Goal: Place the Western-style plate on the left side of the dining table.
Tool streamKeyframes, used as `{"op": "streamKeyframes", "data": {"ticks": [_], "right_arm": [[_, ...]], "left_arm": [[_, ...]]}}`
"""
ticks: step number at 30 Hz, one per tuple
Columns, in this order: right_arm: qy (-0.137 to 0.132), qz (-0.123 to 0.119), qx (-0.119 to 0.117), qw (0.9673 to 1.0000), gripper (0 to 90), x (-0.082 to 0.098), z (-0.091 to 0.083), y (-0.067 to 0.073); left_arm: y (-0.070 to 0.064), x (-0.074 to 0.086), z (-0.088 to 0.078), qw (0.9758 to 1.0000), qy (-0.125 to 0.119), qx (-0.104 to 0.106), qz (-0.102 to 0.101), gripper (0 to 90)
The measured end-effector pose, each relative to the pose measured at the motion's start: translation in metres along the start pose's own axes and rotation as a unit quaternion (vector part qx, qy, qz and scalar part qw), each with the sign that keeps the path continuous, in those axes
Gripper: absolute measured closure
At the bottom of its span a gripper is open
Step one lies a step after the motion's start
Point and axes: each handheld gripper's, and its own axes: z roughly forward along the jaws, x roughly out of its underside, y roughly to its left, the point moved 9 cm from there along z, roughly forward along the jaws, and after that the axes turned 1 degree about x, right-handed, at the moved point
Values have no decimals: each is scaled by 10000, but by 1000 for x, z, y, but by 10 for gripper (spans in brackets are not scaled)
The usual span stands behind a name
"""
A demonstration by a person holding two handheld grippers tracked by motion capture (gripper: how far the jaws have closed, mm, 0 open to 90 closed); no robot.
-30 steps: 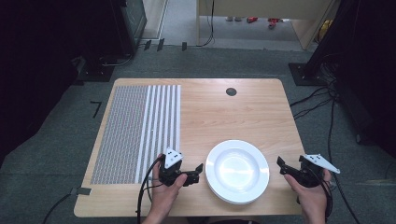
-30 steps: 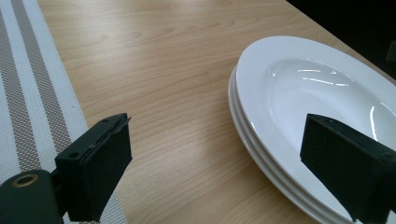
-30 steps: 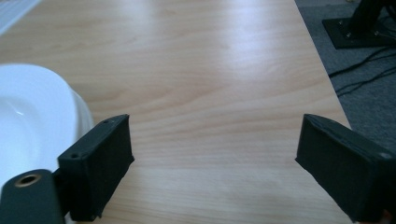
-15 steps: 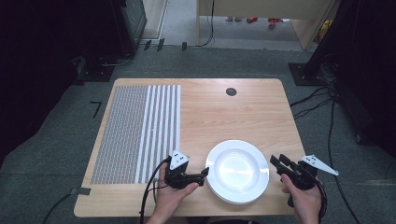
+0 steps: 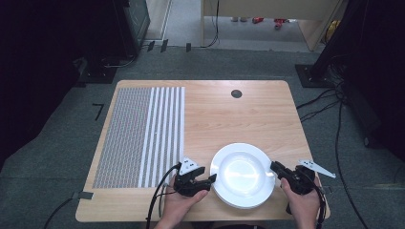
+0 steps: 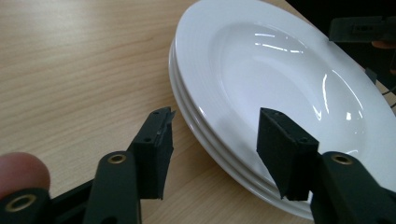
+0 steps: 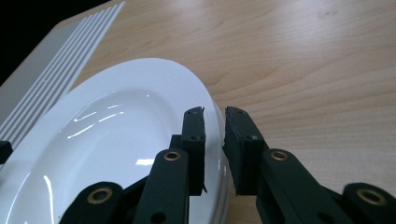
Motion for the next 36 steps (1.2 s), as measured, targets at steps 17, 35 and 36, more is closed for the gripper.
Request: {"op": "streamKeyframes", "data": {"ticks": [17, 35, 36], "right_arm": [[117, 539, -412, 9976, 844, 2, -1, -5], [101, 715, -500, 9961, 858, 1, -3, -6], [102, 720, -504, 9961, 858, 1, -3, -6]], "left_arm": [[-4, 2, 4, 9995, 38, 272, -134, 590], [-4, 2, 5, 9994, 52, 302, -166, 577], [-4, 3, 5, 9994, 55, 307, -169, 575]]}}
